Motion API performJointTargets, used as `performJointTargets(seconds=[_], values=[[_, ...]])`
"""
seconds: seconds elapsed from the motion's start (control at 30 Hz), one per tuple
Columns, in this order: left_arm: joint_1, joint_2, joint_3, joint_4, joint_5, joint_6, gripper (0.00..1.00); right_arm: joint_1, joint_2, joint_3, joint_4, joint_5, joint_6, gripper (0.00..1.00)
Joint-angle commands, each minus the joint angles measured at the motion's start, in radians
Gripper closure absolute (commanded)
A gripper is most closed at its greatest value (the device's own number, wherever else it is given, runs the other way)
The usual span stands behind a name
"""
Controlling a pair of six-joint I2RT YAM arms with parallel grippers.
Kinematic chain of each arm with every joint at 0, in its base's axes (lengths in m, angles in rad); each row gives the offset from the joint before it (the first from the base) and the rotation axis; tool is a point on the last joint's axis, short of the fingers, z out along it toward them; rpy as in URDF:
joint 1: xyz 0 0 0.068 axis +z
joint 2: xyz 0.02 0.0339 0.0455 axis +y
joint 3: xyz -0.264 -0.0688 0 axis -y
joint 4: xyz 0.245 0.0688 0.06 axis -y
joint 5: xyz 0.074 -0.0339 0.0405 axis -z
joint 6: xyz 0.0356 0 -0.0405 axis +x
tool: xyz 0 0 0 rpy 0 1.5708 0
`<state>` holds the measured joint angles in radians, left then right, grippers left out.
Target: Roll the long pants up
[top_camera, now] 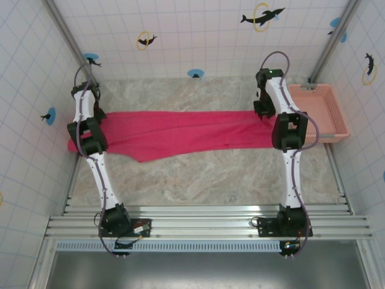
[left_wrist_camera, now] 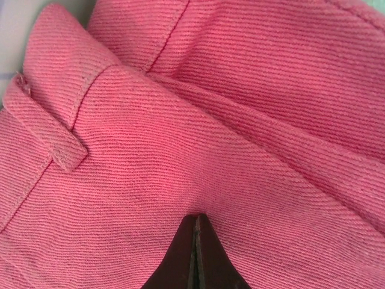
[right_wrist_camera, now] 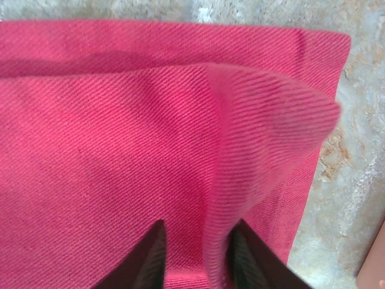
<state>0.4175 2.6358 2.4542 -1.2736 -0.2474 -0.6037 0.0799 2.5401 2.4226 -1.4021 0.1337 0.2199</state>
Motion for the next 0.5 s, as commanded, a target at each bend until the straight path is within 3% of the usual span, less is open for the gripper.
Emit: performJointTargets(seconds=[0.0,0.07,0.1,0.2,0.3,0.4,0.47], values=[[0.015,0.015,-0.051,-0.040,0.121,-0.054,1.00,-0.020,-0.105,-0.077,0.000,0.001,0.011,0.56],[0.015,0.001,-0.077,-0.017,0.166,-0.064,0.95,-0.043,-0.163,-0.182,0.049,-0.012,0.014,0.48],[0.014,-0.011,-0.099,0.001,0.186,-0.067,0.84,-0.058,-0.199,-0.248,0.083,-0.019,0.022,0.45],[0.006,-0.044,-0.155,0.043,0.210,-0.057,0.59,-0.105,-0.308,-0.435,0.179,-0.068,0.051,0.43],[-0.005,-0.067,-0.178,0.055,0.195,-0.035,0.43,-0.130,-0.380,-0.565,0.223,-0.073,0.051,0.42],[-0.007,-0.086,-0.195,0.068,0.208,-0.016,0.34,-0.135,-0.455,-0.672,0.280,-0.059,0.047,0.38],[-0.016,-0.094,-0.195,0.068,0.212,0.009,0.20,-0.140,-0.496,-0.720,0.334,-0.078,0.053,0.35]])
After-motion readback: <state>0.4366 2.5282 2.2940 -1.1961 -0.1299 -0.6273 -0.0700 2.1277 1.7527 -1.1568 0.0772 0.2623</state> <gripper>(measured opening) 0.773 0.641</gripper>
